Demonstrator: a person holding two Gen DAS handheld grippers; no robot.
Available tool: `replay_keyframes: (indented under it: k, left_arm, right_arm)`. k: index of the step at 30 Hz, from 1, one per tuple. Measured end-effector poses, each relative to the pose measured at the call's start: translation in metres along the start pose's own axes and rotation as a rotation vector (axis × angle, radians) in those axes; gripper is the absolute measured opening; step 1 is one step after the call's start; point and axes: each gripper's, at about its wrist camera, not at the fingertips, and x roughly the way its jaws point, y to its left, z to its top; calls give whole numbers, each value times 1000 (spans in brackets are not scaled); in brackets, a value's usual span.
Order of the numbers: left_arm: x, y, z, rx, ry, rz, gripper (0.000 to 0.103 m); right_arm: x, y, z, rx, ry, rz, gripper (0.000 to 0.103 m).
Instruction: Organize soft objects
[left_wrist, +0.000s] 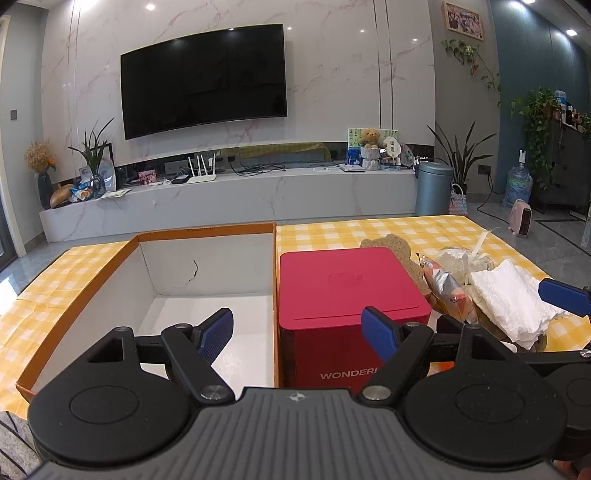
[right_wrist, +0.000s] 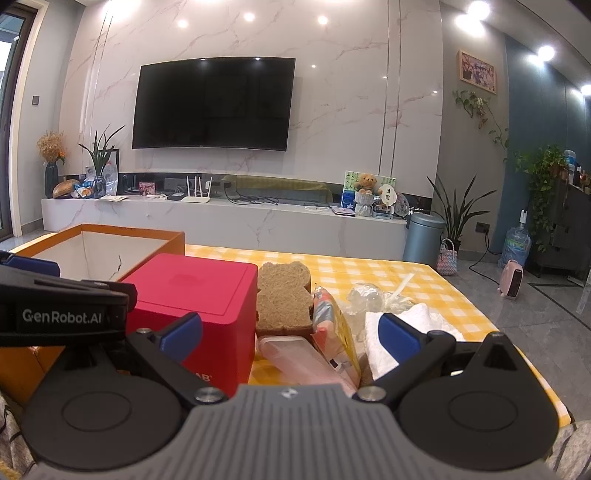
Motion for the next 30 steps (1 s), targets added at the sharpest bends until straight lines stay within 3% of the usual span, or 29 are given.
replay_keyframes:
  k: [23,30]
  left_arm:
    - [2,0,-1,-3,7,8,93]
    - [-10,-2,14,1,-66,16,93]
  right_arm:
    - [2,0,0,0,8,5,99]
    - [-3,-17,10,81,-32,-60,100]
